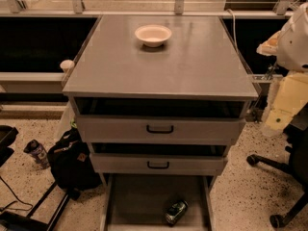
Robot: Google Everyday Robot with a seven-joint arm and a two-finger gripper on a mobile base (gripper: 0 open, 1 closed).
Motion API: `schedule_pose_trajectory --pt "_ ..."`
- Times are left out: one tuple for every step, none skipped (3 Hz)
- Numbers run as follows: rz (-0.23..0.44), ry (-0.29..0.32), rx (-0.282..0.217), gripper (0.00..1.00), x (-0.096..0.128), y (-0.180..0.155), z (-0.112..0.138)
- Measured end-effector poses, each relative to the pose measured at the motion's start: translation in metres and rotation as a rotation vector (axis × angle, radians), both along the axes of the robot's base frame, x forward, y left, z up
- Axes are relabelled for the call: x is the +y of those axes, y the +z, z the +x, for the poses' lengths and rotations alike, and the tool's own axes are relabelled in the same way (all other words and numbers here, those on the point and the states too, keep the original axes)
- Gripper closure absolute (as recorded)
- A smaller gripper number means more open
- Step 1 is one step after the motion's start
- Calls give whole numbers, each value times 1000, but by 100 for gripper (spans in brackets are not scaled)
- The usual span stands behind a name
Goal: Pick green can from bottom drawer and place on counter
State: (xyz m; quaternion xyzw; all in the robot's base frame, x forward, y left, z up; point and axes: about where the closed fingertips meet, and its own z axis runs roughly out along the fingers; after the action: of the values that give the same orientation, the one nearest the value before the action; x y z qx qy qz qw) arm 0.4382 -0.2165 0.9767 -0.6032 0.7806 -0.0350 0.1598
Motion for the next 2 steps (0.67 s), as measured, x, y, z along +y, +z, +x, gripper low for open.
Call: schedule_pose_trajectory --pt "0 0 0 0 0 0 0" --pt "29 28 19 0 5 -37 -1"
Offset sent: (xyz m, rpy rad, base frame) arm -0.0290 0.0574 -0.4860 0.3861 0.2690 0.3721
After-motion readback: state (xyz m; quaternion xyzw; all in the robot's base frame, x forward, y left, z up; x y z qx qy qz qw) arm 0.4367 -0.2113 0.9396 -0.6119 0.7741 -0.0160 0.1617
